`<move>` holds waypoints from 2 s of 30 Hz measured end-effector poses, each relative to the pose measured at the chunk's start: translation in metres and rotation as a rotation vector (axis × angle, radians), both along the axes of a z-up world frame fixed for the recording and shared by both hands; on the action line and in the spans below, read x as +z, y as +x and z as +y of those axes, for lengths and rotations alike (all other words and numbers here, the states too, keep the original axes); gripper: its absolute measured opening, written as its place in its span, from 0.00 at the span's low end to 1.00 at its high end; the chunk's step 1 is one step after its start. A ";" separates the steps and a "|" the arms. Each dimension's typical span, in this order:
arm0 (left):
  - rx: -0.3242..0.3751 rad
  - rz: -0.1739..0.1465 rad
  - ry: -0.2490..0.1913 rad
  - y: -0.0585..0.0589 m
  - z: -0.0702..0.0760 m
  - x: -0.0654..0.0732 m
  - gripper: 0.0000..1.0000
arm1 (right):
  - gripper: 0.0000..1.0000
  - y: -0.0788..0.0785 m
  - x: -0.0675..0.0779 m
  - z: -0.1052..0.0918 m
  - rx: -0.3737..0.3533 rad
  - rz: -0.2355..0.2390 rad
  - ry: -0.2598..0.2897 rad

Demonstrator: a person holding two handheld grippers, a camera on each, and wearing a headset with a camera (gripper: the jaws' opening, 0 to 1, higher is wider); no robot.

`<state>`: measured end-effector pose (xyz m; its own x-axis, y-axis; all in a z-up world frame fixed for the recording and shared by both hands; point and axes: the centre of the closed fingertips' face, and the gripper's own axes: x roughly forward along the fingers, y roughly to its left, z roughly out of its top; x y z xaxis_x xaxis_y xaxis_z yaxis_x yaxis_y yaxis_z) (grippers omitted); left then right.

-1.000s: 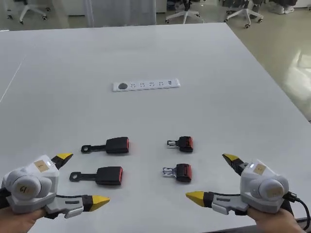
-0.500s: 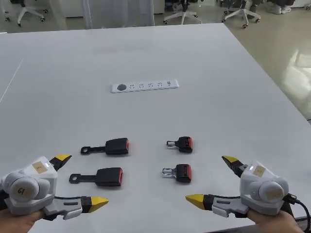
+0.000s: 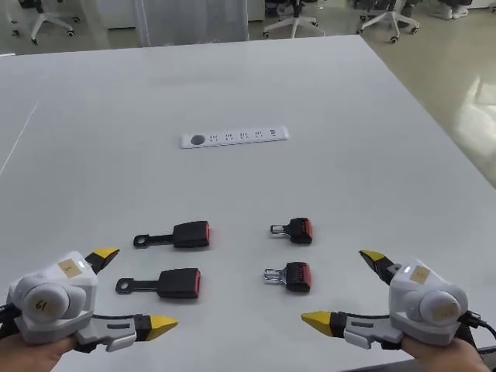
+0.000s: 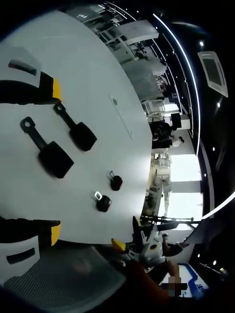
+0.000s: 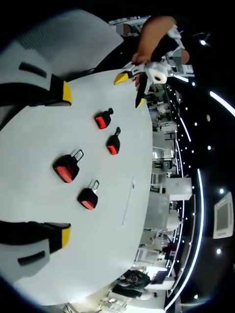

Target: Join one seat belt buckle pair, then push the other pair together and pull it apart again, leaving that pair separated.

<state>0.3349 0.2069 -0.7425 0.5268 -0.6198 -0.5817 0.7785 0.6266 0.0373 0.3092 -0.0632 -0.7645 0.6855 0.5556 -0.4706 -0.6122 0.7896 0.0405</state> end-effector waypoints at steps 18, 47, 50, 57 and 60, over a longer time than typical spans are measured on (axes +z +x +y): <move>-0.014 0.005 0.014 0.002 -0.002 -0.002 1.00 | 1.00 0.000 -0.003 0.001 0.019 0.005 0.004; -0.014 0.010 0.011 0.008 -0.001 -0.008 1.00 | 0.99 0.005 -0.006 0.009 0.035 0.000 0.008; -0.020 0.010 0.015 0.008 -0.001 -0.008 1.00 | 0.99 0.006 -0.007 0.009 0.035 0.000 0.010; -0.031 0.012 0.019 0.011 -0.002 -0.010 1.00 | 0.99 0.006 -0.009 0.009 0.043 0.006 0.006; -0.037 0.012 0.023 0.013 -0.003 -0.010 1.00 | 0.99 0.007 -0.010 0.009 0.047 0.008 0.003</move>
